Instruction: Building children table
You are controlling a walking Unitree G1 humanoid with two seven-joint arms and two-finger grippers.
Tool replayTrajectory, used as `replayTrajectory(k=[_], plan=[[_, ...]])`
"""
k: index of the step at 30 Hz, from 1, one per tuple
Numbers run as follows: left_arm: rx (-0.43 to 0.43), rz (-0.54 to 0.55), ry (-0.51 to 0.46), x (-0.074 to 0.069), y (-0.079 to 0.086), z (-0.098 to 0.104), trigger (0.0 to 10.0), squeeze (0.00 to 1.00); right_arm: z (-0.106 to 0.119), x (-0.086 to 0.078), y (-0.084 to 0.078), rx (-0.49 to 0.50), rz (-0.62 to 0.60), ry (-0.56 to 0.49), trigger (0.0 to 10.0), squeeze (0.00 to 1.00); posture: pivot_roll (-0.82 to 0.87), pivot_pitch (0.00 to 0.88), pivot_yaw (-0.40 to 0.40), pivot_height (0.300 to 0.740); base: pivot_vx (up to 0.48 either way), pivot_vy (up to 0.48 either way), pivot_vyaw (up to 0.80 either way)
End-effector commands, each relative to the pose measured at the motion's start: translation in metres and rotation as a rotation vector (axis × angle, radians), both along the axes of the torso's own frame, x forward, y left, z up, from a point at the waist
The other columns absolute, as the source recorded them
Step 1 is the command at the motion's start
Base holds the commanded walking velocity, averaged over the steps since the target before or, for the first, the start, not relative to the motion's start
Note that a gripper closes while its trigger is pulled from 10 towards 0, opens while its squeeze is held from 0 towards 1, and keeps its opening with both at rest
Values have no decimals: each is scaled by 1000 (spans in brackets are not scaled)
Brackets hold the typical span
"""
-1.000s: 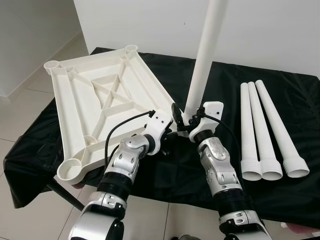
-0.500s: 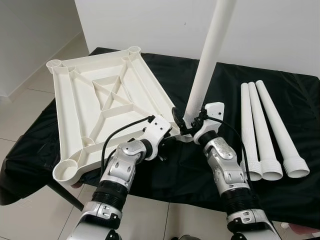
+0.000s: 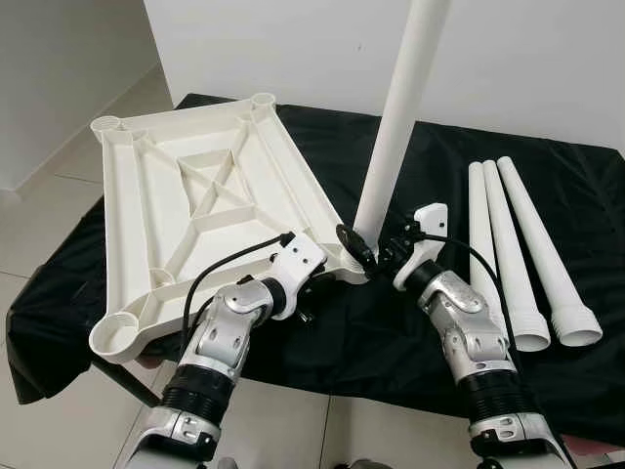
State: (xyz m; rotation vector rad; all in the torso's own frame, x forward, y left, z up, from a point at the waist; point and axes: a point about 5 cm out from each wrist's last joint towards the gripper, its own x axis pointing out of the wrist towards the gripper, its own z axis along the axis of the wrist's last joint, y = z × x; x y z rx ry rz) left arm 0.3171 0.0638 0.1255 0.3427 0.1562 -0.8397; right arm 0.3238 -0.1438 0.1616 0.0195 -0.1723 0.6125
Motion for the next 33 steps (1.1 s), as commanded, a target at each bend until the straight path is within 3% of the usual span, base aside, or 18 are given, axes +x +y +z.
replayTrajectory(k=[1,2,3,15,33], plan=[[11,-8,-26,-2,5,1,10000,0,4,0,-4,5,36,-5,10000,369,-75,17,15,740,0,0,0],[11,-8,-26,-2,5,1,10000,0,4,0,-4,5,36,-5,10000,369,-75,17,15,740,0,0,0],[14,-31,-26,-5,4,1,10000,0,6,0,-5,3,65,-7,10000,0,-72,19,15,740,0,0,0],[66,-170,-7,-22,5,-6,10000,0,5,-5,-12,-146,319,14,10000,0,-58,24,5,740,0,0,0],[81,-237,19,-32,1,-10,10000,0,5,0,-13,-269,439,-20,10000,0,-55,7,6,740,0,0,0]])
